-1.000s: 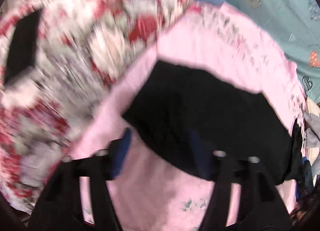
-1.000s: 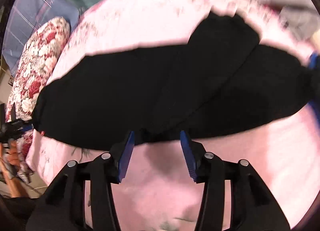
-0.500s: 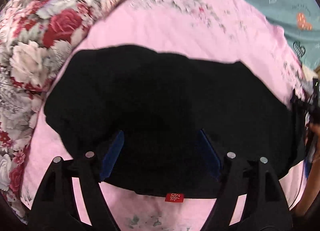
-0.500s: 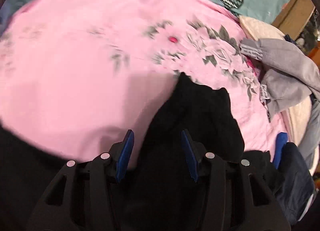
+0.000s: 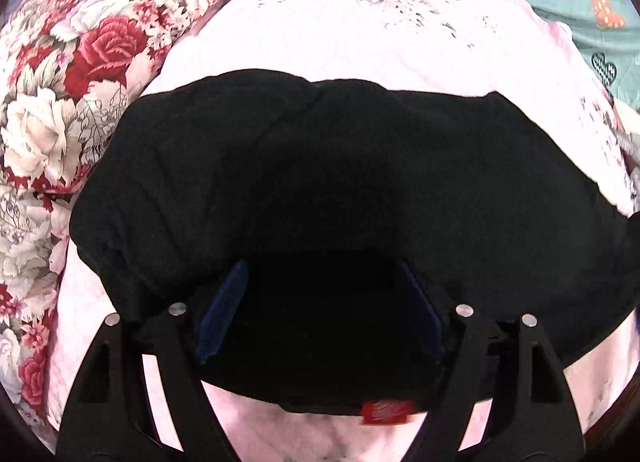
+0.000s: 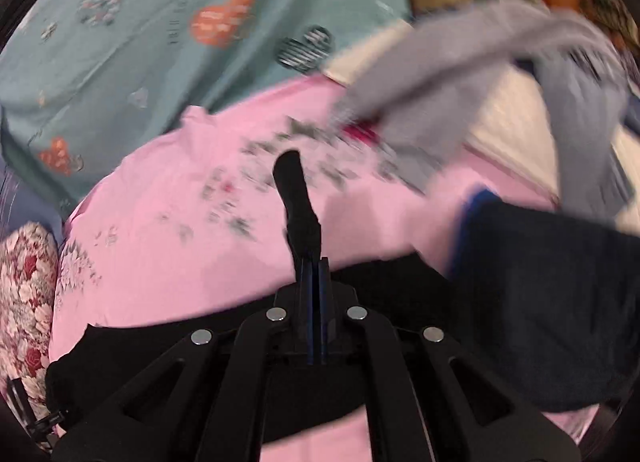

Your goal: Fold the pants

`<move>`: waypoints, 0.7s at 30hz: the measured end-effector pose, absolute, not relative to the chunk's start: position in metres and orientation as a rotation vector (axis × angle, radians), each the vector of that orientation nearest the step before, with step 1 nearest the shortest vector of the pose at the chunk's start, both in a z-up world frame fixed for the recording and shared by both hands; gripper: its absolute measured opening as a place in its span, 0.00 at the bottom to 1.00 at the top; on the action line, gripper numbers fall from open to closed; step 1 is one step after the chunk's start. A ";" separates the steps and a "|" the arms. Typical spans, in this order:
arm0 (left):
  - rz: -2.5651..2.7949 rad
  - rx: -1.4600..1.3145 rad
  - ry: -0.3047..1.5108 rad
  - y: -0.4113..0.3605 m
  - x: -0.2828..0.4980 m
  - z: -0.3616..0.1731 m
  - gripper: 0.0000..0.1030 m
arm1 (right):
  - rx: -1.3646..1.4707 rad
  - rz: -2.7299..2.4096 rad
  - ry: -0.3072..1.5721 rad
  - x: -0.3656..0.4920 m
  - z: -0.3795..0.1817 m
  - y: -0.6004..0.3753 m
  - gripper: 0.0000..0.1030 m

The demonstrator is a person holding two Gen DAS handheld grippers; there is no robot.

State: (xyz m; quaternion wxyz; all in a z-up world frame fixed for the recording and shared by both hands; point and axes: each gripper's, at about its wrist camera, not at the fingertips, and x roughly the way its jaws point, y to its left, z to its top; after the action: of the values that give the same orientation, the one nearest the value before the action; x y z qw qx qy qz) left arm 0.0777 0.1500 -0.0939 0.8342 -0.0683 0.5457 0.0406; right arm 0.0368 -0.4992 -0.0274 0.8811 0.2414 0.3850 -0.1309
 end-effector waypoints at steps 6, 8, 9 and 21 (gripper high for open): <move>0.103 -0.131 1.158 0.146 0.077 -0.094 0.76 | 0.628 -0.264 0.898 0.006 -0.080 -0.515 0.07; 0.107 -0.132 1.157 0.149 0.073 -0.092 0.76 | 0.579 -0.278 0.879 0.003 -0.066 -0.503 0.18; 0.108 -0.125 1.158 0.149 0.071 -0.091 0.76 | 0.521 -0.298 0.848 0.002 -0.054 -0.495 0.25; 0.111 -0.149 1.139 0.154 0.059 -0.081 0.76 | 0.484 -0.065 0.976 0.120 -0.083 -0.484 0.40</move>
State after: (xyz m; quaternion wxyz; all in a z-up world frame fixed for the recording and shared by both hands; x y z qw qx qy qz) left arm 0.0590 0.1535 -0.0811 0.8381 -0.0702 0.5384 0.0525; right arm 0.1196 -0.4836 -0.0825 0.8546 0.2304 0.4643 -0.0310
